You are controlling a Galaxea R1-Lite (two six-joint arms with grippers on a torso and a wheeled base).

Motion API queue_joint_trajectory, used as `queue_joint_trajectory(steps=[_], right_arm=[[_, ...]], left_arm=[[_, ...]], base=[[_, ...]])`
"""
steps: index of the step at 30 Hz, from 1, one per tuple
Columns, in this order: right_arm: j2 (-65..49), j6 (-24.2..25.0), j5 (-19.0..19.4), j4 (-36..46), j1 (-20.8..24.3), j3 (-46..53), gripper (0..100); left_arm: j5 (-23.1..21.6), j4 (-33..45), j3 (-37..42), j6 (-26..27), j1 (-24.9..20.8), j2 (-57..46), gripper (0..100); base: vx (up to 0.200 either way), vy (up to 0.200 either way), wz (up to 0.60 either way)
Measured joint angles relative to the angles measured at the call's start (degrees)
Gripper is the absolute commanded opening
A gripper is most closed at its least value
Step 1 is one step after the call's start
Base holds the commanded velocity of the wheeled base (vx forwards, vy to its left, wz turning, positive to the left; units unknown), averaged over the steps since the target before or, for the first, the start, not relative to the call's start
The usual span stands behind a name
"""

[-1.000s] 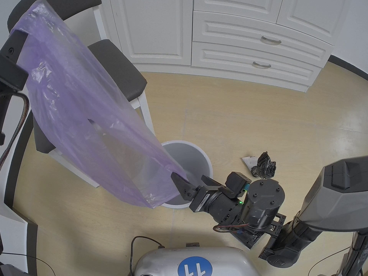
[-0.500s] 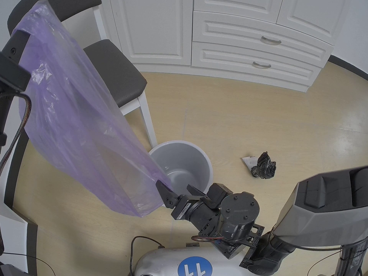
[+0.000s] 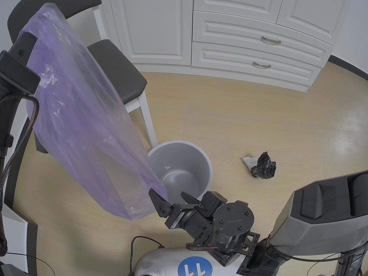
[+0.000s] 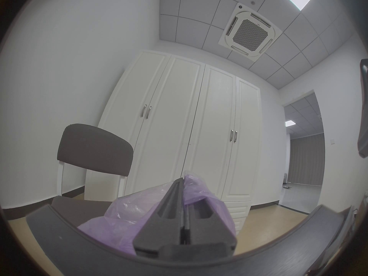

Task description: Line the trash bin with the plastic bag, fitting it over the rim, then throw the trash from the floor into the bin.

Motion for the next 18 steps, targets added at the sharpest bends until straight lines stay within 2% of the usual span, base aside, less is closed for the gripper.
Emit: queue_joint_trajectory(steps=[10, 18], right_arm=[[1.4, 0.0, -0.6, 0.0, 1.8, -0.3, 100], [3.3, -0.3, -0.7, 0.0, 0.1, -1.3, 100]], left_arm=[[0.0, -0.5, 0.0, -0.1, 0.0, 1.3, 0], [0.4, -0.5, -0.1, 0.0, 0.0, 1.4, 0]], base=[[0.0, 0.0, 0.0], [0.0, 0.0, 0.0]])
